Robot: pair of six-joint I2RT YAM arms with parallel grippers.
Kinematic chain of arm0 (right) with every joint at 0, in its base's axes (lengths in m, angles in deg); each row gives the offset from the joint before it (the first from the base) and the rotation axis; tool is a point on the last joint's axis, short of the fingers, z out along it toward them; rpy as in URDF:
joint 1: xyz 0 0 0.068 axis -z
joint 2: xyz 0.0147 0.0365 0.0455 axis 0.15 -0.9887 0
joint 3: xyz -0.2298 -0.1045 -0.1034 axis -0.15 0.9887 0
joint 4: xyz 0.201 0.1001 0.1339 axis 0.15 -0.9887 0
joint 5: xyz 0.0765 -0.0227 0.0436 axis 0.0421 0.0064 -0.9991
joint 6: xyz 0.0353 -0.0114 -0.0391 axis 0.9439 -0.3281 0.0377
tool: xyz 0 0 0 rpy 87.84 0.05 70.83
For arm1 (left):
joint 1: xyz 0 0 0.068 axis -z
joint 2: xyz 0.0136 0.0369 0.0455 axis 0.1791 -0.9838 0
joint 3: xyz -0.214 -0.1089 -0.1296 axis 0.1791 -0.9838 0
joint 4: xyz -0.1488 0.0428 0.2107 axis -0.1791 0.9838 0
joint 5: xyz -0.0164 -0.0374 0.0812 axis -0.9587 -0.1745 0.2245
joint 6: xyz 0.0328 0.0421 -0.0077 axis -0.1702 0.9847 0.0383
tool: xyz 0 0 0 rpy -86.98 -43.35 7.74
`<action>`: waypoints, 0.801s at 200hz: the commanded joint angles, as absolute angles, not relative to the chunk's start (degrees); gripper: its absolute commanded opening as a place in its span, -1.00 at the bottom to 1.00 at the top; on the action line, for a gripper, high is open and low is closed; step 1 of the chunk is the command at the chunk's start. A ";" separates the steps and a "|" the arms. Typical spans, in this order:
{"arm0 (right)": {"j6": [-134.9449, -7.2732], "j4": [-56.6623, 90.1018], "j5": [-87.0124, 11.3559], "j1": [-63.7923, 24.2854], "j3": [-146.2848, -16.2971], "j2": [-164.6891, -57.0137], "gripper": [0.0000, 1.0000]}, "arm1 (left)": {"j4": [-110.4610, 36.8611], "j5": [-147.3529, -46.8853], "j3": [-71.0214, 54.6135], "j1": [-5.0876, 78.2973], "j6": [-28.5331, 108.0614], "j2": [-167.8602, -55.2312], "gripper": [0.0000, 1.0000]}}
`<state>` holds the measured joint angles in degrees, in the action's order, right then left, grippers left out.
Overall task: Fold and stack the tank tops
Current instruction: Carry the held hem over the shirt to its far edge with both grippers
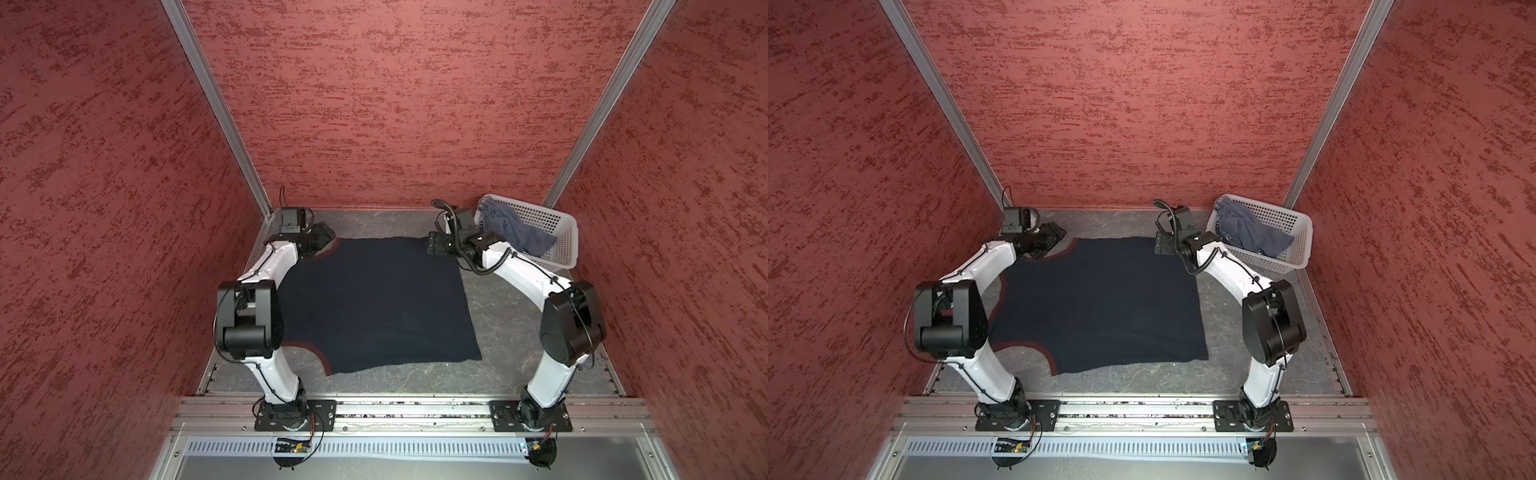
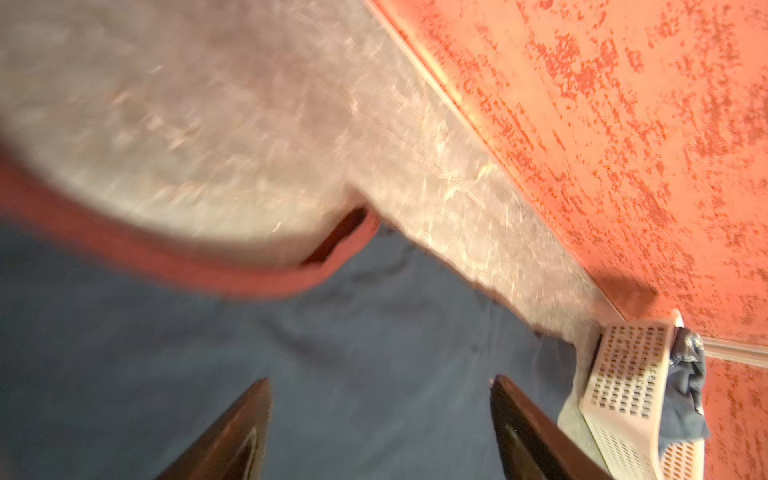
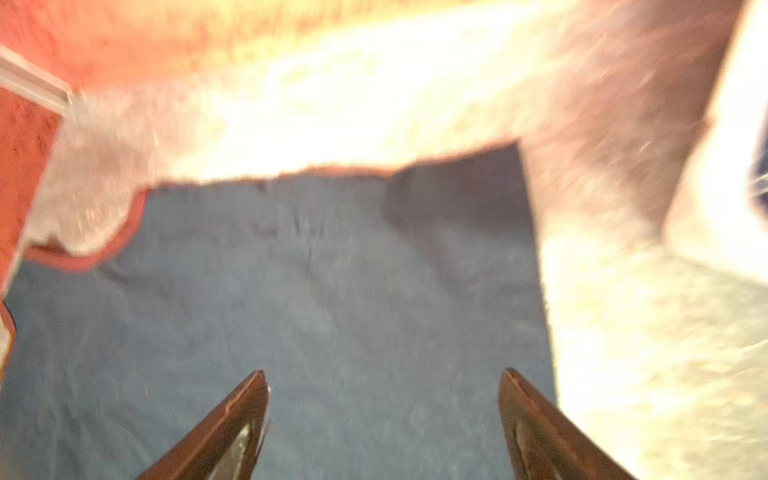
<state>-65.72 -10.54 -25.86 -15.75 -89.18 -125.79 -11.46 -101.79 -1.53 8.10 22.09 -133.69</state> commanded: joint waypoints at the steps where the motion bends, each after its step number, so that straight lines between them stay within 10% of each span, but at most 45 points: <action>1: -66.77 -11.79 -24.41 -15.10 -91.19 -126.67 0.77 | -6.33 -100.16 6.63 9.29 25.68 -141.55 0.59; 160: -68.59 -12.43 -24.63 -14.04 -96.24 -129.87 0.77 | 12.79 -92.47 41.96 13.08 35.17 -170.41 0.08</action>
<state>-67.86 -12.01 -25.64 -14.40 -93.40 -129.05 9.88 -93.09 39.45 13.10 34.63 -168.21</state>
